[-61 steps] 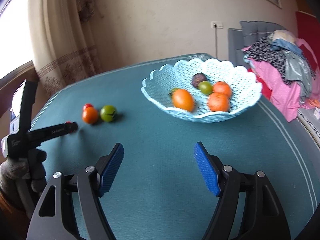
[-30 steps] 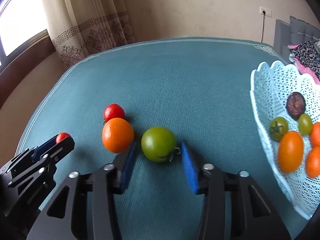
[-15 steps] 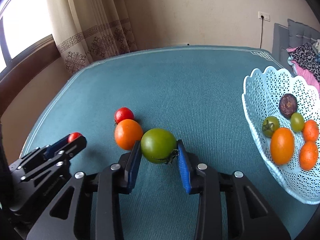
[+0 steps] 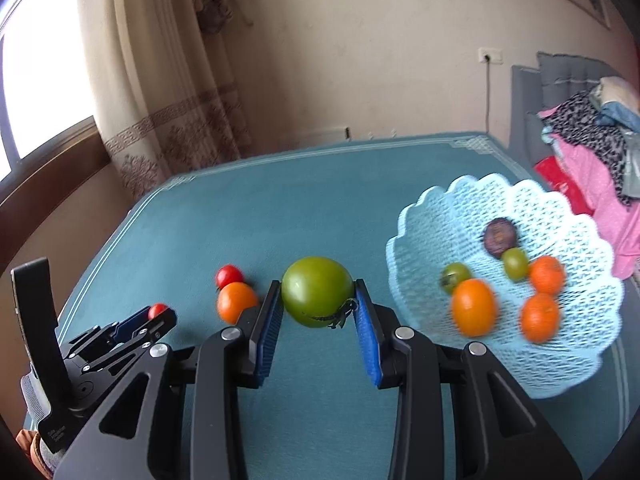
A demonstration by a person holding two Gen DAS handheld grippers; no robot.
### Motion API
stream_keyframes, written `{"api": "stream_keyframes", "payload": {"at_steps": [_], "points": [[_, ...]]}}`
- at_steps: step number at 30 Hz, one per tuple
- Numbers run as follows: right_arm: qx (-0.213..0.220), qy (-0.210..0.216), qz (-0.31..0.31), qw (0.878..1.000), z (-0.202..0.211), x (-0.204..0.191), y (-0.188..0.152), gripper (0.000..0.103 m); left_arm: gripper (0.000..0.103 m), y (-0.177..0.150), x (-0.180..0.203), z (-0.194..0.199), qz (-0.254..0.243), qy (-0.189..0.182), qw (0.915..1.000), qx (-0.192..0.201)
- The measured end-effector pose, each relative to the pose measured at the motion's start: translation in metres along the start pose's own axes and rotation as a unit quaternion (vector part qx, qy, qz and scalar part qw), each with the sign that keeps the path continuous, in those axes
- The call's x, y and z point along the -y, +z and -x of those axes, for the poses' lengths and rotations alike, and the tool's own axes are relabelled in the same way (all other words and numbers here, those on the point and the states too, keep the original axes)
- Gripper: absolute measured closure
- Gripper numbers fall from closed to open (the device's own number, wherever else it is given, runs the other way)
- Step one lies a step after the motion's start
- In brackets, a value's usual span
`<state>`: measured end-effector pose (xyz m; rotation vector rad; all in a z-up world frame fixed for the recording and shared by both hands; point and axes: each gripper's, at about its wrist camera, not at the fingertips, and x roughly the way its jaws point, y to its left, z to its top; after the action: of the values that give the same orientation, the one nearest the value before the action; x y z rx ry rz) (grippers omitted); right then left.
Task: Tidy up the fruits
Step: 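Grasp the large green tomato with the right gripper while the left holds the red tomato, then carry the green tomato into the basket and open the right gripper while the left holds its tomato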
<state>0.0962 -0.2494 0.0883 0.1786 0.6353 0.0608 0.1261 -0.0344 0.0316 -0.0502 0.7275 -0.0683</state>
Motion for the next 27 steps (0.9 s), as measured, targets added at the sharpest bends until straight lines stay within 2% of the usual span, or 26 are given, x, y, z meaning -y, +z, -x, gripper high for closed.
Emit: {"api": "stream_keyframes", "payload": {"at_steps": [3,7,15,24,26,27], "points": [[0.016,-0.027,0.007,0.999,0.012,0.008,0.0,0.067,0.074,-0.001,0.001,0.001,-0.002,0.001,1.0,0.002],[0.02,-0.043,-0.013,0.999,0.025,0.03,-0.005,0.067,0.074,-0.002,0.003,0.003,-0.004,0.004,1.0,0.004],[0.011,-0.091,-0.055,0.994,0.032,0.076,-0.017,0.067,0.074,-0.003,0.005,0.005,-0.009,0.01,0.9999,0.007],[0.008,-0.112,-0.091,0.99,0.033,0.103,-0.026,0.065,0.074,-0.002,0.011,0.007,-0.015,0.019,0.9997,0.005],[0.014,-0.115,-0.097,0.989,0.035,0.107,-0.026,0.055,0.074,-0.001,0.012,0.007,-0.014,0.018,0.9997,0.002],[0.017,-0.116,-0.099,0.988,0.035,0.107,-0.026,0.053,0.074,0.0,0.012,0.007,-0.013,0.017,0.9998,0.001]]}}
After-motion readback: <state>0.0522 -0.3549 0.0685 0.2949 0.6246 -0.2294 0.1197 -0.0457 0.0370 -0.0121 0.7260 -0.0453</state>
